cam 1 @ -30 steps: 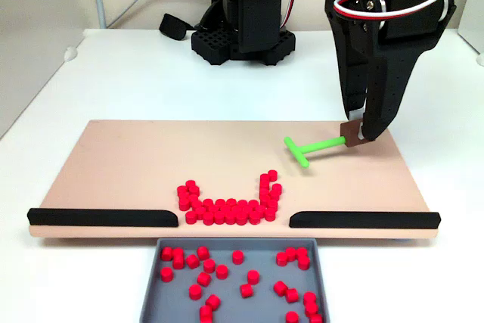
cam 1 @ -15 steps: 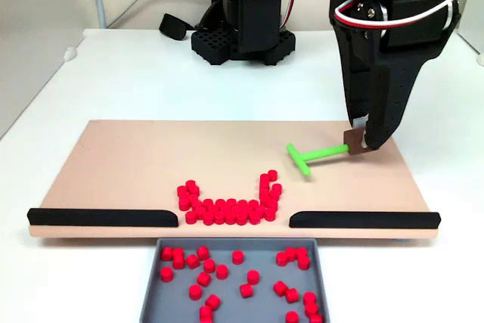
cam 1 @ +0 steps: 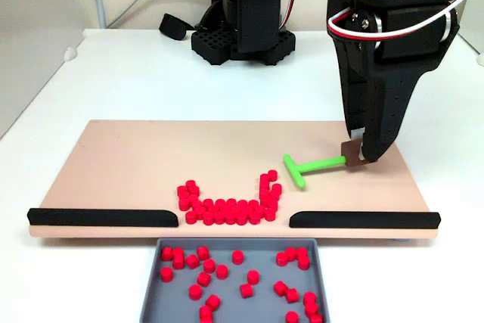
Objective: Gather the left side granules
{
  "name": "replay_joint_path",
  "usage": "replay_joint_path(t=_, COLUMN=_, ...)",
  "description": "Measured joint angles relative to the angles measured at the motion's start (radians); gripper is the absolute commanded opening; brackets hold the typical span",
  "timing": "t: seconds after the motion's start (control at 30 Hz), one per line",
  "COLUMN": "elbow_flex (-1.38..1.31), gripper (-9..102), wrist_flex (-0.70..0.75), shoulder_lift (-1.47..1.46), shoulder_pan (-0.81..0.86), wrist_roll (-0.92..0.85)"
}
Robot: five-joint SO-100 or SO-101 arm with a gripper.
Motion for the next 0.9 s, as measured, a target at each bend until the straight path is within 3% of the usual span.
replay_joint_path(t=0.9, elbow_flex=-0.048, gripper=0, wrist_flex=0.0, shoulder_lift=-0.057, shoulder_pan=0.011, wrist_roll=0.0)
